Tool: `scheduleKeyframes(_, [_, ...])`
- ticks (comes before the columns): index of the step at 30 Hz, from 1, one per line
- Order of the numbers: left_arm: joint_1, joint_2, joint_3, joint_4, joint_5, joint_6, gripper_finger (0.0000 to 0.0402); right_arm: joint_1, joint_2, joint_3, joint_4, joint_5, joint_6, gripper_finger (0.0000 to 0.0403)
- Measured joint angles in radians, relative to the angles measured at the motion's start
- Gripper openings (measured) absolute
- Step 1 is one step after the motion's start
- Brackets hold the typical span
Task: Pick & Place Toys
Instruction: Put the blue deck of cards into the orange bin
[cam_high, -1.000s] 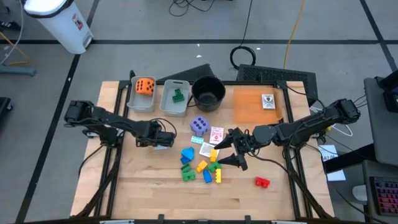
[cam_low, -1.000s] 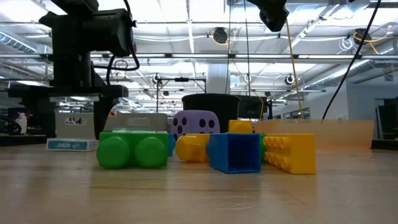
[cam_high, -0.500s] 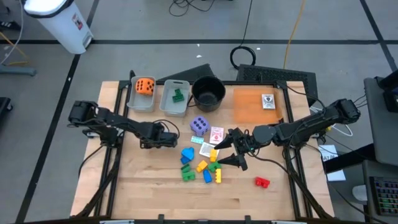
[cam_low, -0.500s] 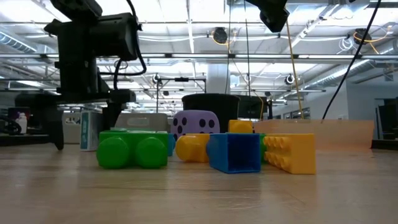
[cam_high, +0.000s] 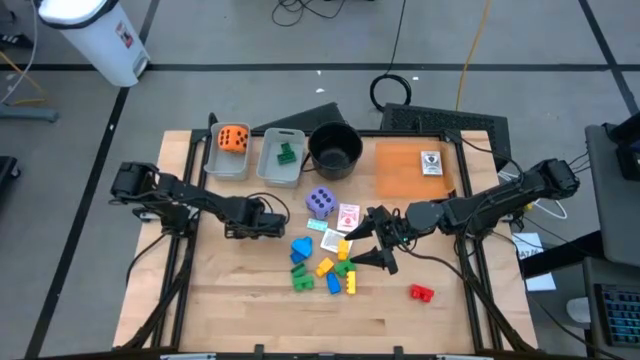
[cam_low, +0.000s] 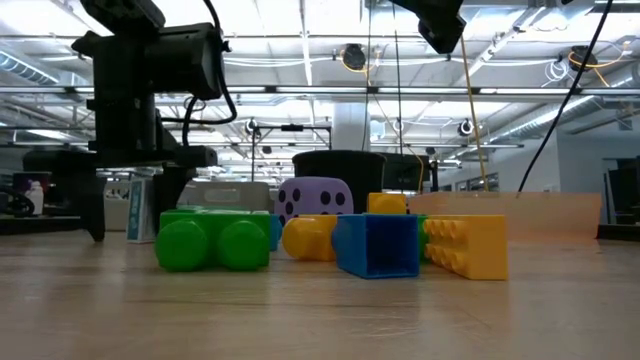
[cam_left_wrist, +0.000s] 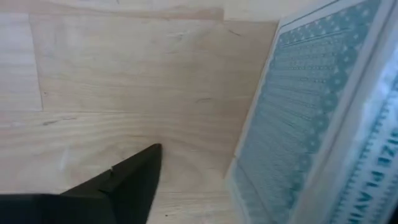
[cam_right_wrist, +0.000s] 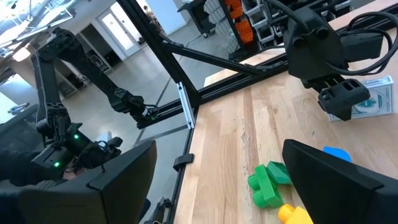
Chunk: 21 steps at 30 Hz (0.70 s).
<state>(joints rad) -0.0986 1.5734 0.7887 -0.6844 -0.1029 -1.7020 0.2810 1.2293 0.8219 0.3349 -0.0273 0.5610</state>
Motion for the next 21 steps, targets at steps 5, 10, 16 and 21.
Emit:
scheduleKeyframes(5, [0.0,0.0,0.0,0.007,-0.002,0.0,0.0241,0.0,0.0,0.0,-0.007,0.0,0.0,0.0346])
scheduleKeyframes(10, [0.0,0.0,0.018,0.014,-0.009,0.056,0.0172,0.0,0.0,0.0,-0.007,0.0,0.0,0.0346])
scheduleKeyframes(16, [0.0,-0.027,0.104,-0.013,-0.107,0.155,0.0096,0.0,0.0,0.0,-0.007,0.0,0.0,0.0346])
scheduleKeyframes(21, [0.017,-0.069,0.188,-0.053,-0.184,0.253,0.0065,0.0,0.0,0.0,-0.008,0.0,0.0,0.0346])
